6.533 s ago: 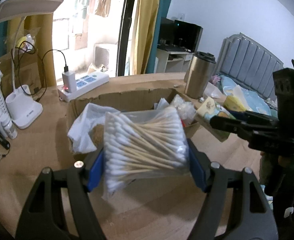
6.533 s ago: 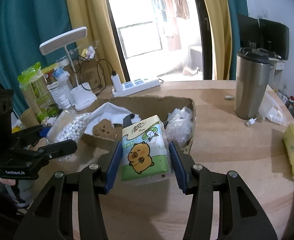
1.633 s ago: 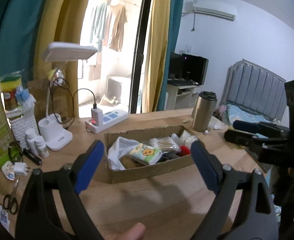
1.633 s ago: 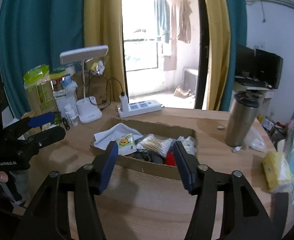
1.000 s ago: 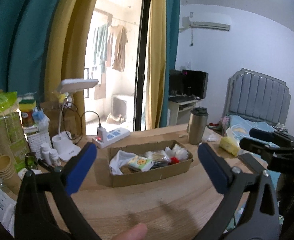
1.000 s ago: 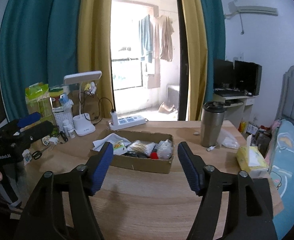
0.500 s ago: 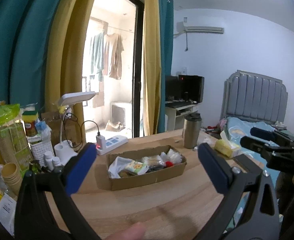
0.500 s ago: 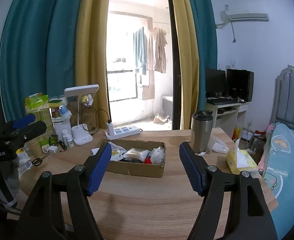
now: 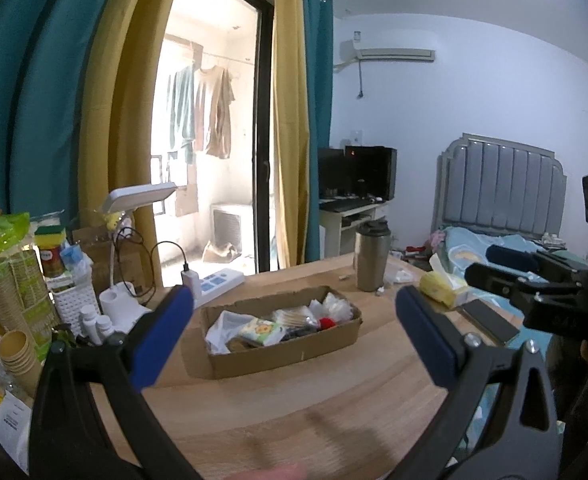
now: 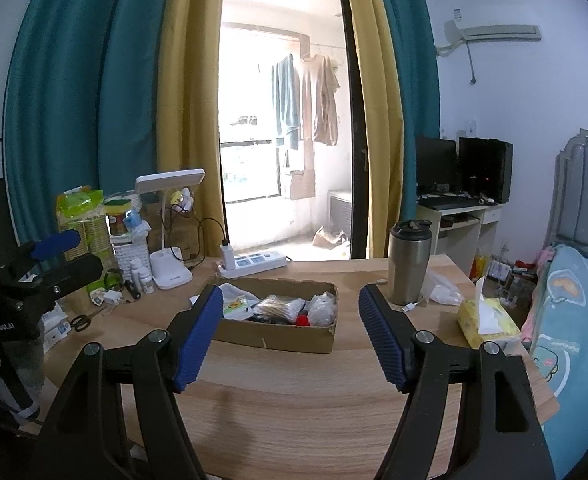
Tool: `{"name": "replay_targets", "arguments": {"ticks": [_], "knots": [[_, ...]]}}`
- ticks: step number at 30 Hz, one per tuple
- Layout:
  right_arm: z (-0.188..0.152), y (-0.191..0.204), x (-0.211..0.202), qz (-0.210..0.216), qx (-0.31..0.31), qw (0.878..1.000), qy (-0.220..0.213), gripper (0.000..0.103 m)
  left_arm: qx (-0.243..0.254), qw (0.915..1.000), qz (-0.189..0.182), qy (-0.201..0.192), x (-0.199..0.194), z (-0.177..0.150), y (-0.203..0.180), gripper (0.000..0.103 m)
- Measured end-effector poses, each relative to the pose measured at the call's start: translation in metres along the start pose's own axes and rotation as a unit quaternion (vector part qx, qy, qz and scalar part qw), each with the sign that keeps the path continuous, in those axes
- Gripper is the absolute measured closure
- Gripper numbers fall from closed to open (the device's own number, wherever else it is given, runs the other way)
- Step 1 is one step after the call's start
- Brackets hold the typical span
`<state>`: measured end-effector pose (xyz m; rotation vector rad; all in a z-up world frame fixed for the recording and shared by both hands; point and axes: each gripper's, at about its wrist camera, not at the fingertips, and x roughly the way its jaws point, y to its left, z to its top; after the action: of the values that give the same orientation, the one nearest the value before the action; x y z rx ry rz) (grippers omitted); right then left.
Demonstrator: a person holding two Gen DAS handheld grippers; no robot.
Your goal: Organize soft objects
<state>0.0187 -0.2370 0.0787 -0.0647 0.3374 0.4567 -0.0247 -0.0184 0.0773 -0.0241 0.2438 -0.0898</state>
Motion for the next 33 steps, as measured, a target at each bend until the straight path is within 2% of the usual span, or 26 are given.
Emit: {"name": "replay_targets", "arguments": {"ticks": [33], "knots": [[-0.0003,0.0008,0.0005,0.002,-0.001,1.0,0.001,0.029,0.004,1.0,-0.009,0.003,0.0014,-0.0005,-0.0059,0.001]]}}
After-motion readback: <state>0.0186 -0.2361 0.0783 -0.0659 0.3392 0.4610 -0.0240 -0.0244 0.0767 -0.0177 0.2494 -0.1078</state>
